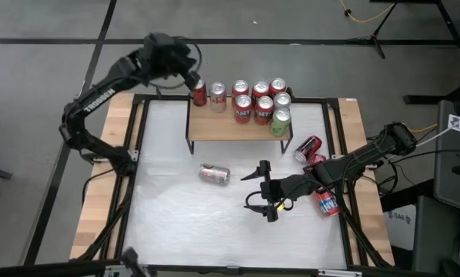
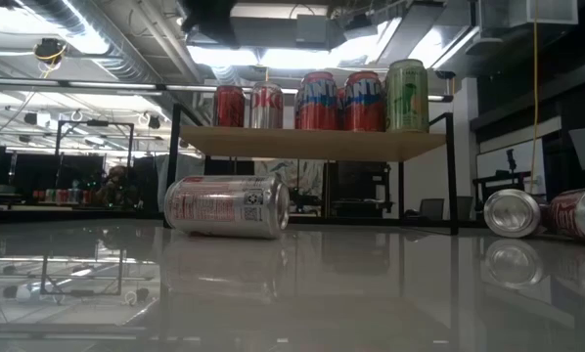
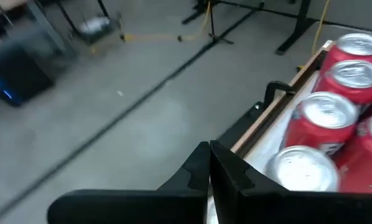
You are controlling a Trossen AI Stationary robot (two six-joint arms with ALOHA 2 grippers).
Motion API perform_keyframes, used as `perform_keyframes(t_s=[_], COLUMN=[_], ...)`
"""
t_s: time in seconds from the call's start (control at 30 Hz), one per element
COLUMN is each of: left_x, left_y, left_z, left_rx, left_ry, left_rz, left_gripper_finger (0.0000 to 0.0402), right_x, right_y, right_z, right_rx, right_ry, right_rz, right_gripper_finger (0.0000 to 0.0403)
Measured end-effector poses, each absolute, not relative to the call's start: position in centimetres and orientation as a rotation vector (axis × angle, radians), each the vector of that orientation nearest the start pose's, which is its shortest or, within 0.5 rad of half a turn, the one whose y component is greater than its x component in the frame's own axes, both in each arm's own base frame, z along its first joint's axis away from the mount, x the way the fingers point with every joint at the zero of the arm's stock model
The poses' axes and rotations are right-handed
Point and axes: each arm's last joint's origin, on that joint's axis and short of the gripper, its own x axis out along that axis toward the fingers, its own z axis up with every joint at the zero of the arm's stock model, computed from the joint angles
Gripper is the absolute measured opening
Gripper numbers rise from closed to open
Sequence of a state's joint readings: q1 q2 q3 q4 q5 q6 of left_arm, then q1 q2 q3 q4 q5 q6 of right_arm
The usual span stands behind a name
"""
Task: Place canned beverage on shelf
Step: Adjust the red black soda can on the shelf
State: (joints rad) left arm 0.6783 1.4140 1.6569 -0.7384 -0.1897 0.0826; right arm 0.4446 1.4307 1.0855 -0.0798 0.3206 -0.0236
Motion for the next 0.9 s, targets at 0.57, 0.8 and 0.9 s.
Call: perform_keyframes(t_s=[0.57, 0.8, 0.9], left_x=[18.8, 19.3, 19.4], left_y=[28.4, 29.7, 29.7], left_z=[36.7, 34.8, 34.5], left_rx=[-0.432, -0.522, -0.541], left_ry=[0.677, 0.674, 0.681], left_rz=[0.619, 0.498, 0.469], left_gripper_finger=[0.0000, 0.0000, 0.0000], right_x=[29.4, 29.4, 29.4], right_y=[13.0, 13.0, 13.0], right_z=[29.9, 29.9, 29.9], right_rx=[-0.181, -0.181, -0.181], right_ry=[0.390, 0.390, 0.391], right_rz=[0.127, 0.127, 0.127], right_gripper_finger=[0.0392, 0.0392, 0.0392])
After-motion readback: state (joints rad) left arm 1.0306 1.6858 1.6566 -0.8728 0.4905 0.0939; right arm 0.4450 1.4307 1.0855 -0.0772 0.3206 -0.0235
